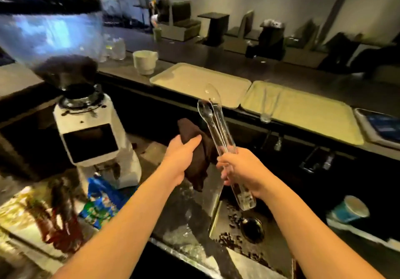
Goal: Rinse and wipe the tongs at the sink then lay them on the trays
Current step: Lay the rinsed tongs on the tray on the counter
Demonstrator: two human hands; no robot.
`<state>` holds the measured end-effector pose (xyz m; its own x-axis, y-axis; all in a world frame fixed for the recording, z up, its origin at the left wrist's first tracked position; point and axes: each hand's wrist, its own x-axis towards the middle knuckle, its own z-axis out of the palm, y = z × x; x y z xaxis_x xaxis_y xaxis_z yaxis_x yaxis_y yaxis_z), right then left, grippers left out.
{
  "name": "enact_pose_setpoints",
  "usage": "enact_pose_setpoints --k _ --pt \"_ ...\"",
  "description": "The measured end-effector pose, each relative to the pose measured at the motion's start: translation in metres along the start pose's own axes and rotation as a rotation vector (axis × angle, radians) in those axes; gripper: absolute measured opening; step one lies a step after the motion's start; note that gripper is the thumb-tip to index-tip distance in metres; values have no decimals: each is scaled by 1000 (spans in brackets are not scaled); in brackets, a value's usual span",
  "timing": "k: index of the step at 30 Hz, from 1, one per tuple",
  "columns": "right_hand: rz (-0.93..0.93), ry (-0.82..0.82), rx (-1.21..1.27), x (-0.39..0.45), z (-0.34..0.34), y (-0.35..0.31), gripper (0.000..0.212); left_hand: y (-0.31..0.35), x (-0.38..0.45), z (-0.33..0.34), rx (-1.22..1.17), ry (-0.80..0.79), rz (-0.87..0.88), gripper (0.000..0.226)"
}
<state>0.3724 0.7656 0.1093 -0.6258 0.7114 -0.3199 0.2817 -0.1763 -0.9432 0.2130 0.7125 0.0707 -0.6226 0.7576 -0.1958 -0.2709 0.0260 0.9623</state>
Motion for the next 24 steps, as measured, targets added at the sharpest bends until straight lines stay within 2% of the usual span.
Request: enact_pose_setpoints --k 1,4,6,8,11,15,21,24 --pt "15 24 60 0 -18 0 18 -1 5 20 9 -30 -5 13" --pt "59 140 155 0 -70 -3 31 -2 16 71 18 -119 -17 7" --pt "62 204 213 0 -102 -8 39 -1 20 100 18 -184 -46 11" --pt "40 245 260 0 -136 -13 36 -1 24 126 33 -229 -73 14" --pt "32 273 209 6 -176 -22 36 -2 28 149 47 -282 -104 25" --pt "134 404 -107 31 -211 -35 35 -6 32 167 59 -328 -142 26" --pt "230 545 -852 66 -235 -54 36 -11 36 179 93 -353 -151 26" --pt "245 617 -1094 87 -238 -54 39 -11 41 180 108 -346 -162 23"
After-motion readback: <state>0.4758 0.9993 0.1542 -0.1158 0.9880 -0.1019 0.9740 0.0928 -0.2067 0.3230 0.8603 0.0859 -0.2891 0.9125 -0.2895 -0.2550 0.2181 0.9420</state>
